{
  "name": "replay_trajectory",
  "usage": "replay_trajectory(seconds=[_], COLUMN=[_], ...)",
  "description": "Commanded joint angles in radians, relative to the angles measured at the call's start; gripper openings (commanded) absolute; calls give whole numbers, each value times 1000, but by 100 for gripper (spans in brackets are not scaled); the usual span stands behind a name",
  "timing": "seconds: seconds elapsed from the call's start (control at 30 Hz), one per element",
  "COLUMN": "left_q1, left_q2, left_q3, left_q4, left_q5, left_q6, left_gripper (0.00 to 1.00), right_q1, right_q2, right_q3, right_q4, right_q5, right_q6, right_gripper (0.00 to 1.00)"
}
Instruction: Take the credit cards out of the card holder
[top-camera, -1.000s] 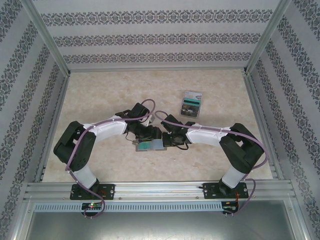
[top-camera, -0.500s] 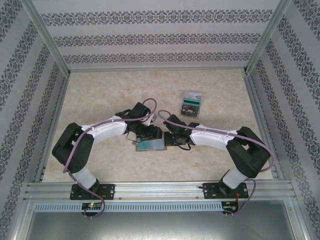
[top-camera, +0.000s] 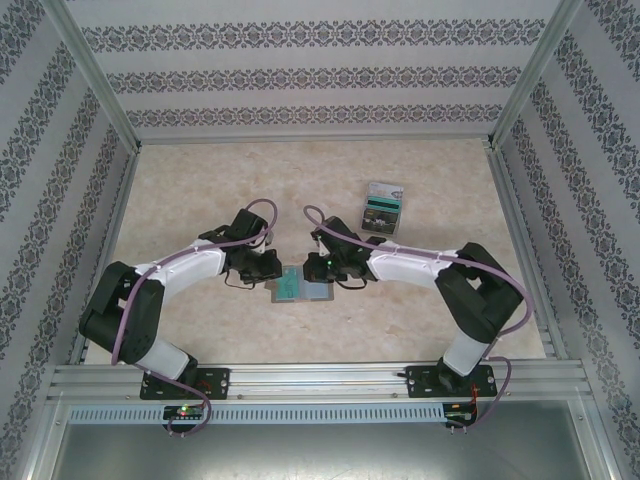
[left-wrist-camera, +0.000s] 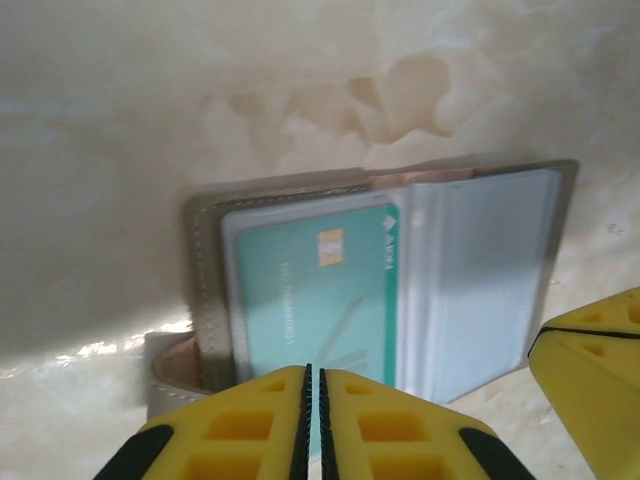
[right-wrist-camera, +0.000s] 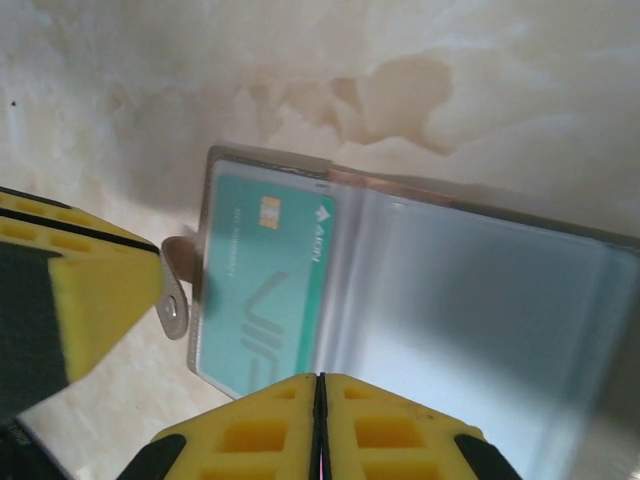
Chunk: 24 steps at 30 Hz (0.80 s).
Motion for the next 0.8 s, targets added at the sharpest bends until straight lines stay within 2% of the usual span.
replay_trajectory(seconds=[0.0,0.13,0.3,0.77], left_q1=[11,11,11,11], left_q2=[18,38,58,89], left_q3=[-14,-19,-25,-30], left_q4=[-28,-25,-21,-21], left_q5=[-27,-22,-20,-10], left_q6=[14,15,10,-1], left_gripper=[10,10,10,8], right_q1=[2,2,-1,-7], right_q2=[60,105,138,165], right_q3=[50,75,95,91], right_q4=[44,51,16,-37], right_q5=[-109,-144,-145,-113], right_q6=[53,68,76,84], right_gripper=[10,12,19,16])
